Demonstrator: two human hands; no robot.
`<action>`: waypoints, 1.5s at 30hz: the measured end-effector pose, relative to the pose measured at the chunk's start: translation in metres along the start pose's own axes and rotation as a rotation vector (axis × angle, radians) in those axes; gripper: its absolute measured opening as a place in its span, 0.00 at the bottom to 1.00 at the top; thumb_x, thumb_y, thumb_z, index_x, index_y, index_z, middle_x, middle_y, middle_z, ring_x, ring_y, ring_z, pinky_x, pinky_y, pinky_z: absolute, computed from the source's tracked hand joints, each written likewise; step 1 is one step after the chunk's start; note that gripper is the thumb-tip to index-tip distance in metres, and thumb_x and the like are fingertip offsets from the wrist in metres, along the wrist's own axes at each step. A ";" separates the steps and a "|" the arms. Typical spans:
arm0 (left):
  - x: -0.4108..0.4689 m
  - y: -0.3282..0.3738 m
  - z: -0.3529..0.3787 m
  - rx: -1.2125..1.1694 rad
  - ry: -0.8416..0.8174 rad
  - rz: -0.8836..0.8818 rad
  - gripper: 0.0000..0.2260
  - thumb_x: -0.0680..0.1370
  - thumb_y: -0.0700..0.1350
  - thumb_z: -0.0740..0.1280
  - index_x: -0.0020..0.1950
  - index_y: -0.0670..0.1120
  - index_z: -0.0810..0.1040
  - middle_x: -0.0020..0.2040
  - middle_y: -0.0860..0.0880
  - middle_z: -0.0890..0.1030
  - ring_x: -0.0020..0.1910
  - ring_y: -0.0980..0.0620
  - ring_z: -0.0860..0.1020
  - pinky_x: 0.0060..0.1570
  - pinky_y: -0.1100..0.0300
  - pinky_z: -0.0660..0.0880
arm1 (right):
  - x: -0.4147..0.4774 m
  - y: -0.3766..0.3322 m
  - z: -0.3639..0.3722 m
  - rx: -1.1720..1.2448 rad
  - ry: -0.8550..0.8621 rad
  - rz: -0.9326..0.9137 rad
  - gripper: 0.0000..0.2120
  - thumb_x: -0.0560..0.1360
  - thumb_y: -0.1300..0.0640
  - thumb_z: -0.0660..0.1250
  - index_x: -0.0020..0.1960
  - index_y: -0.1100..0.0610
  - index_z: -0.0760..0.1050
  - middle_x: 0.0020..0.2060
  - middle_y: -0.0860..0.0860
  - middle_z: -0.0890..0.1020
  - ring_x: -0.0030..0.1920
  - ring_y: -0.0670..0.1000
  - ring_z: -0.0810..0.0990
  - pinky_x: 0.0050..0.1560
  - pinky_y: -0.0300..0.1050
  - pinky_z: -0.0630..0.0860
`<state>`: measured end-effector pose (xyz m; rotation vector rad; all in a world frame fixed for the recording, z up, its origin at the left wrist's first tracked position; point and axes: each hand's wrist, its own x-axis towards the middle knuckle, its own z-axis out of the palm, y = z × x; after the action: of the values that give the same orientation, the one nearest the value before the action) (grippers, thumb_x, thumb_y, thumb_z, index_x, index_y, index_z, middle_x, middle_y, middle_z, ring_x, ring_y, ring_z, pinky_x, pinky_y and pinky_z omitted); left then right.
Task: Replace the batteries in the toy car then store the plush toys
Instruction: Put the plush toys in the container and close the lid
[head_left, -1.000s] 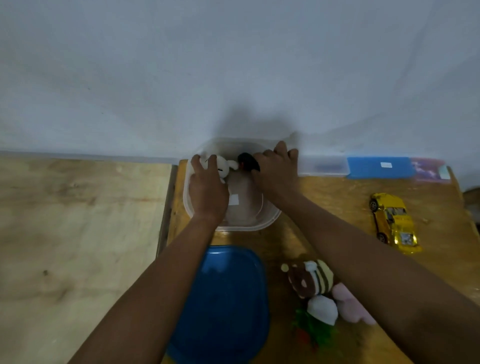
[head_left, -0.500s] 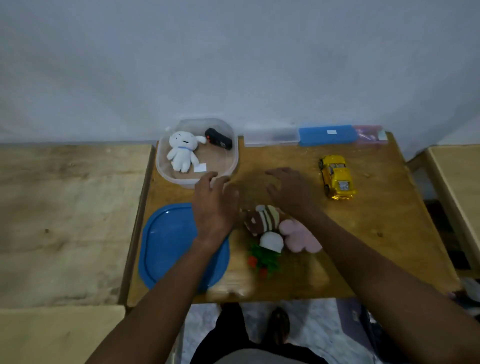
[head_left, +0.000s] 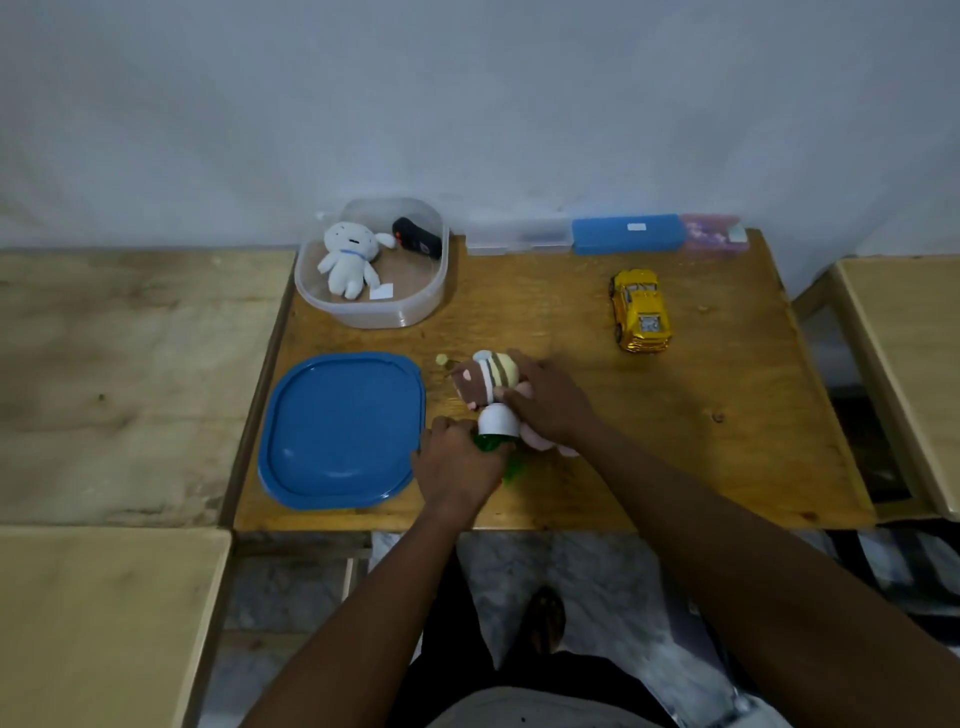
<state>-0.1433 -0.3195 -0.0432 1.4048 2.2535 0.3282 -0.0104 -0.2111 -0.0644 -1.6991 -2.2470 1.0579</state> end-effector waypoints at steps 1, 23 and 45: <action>0.002 -0.001 0.000 -0.003 -0.002 -0.012 0.22 0.71 0.66 0.66 0.54 0.52 0.83 0.52 0.47 0.76 0.55 0.43 0.74 0.51 0.49 0.69 | 0.003 0.001 0.002 0.030 0.004 0.000 0.34 0.74 0.34 0.63 0.76 0.44 0.59 0.67 0.55 0.73 0.65 0.57 0.72 0.62 0.58 0.72; 0.022 -0.005 -0.018 0.036 -0.011 0.133 0.24 0.65 0.71 0.69 0.54 0.58 0.84 0.44 0.53 0.81 0.54 0.48 0.72 0.45 0.52 0.57 | 0.000 0.006 0.010 0.334 0.250 -0.012 0.22 0.75 0.52 0.71 0.65 0.52 0.68 0.53 0.49 0.80 0.51 0.50 0.79 0.48 0.50 0.77; 0.267 -0.060 -0.173 0.077 0.257 0.174 0.22 0.63 0.64 0.68 0.54 0.59 0.81 0.47 0.50 0.84 0.55 0.43 0.77 0.53 0.45 0.70 | 0.223 -0.201 -0.023 0.568 0.489 -0.009 0.19 0.75 0.51 0.70 0.58 0.55 0.65 0.46 0.49 0.77 0.44 0.49 0.77 0.41 0.33 0.73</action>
<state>-0.3758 -0.1007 0.0121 1.6885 2.3712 0.5092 -0.2377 -0.0266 0.0065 -1.4855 -1.4762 1.0090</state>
